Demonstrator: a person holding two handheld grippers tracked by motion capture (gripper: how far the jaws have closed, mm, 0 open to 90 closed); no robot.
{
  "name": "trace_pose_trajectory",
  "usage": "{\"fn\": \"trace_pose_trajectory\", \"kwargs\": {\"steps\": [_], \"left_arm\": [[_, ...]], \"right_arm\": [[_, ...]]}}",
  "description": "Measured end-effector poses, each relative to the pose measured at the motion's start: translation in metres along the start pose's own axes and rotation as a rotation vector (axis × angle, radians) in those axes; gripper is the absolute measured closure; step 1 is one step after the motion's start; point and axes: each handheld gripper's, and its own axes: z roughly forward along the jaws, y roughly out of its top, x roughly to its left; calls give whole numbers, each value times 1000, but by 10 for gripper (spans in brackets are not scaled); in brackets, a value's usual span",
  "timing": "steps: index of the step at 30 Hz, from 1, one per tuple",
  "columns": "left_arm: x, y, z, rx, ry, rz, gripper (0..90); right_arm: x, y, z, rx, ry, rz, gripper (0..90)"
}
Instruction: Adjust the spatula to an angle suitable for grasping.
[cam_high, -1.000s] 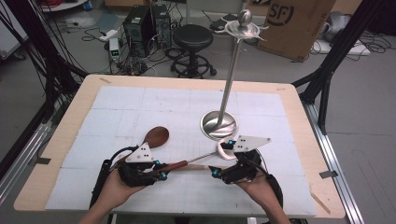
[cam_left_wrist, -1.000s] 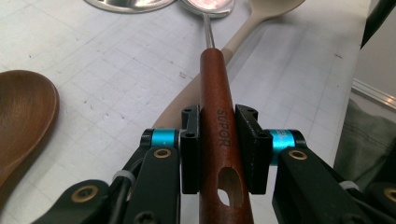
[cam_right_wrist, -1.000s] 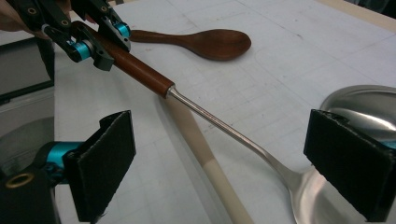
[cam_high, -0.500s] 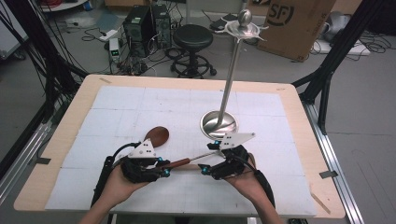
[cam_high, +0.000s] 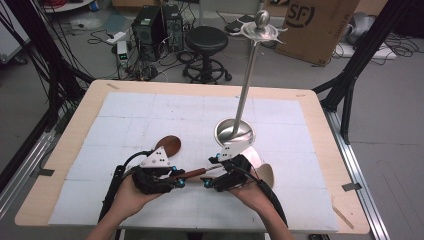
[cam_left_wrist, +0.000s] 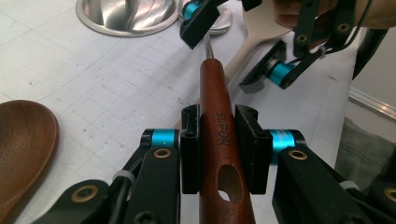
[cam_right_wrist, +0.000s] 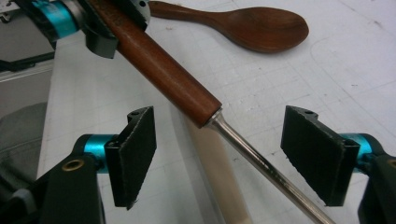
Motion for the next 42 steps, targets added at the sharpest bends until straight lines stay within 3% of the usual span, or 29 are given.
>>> {"fn": "trace_pose_trajectory", "kwargs": {"steps": [5, 10, 18, 24, 33, 42], "left_arm": [[0, 0, 0, 0, 0, 3, 726], [0, 0, 0, -3, 2, -1, 726], [2, -2, -1, -13, -13, -21, 719], [6, -5, -4, -23, -17, -43, 655], [14, -9, -8, -31, 10, -78, 569], [19, -11, -10, -40, 28, -97, 548]], "right_arm": [[-1, 1, 9, 28, 13, 0, 325], [-3, 2, 13, 41, 28, 8, 444], [-4, 3, 13, 48, 48, 6, 484], [-5, 5, 11, 33, 56, -6, 530], [-12, 9, 2, -18, 57, 21, 592], [-17, 12, -1, -42, 50, 36, 613]]}}
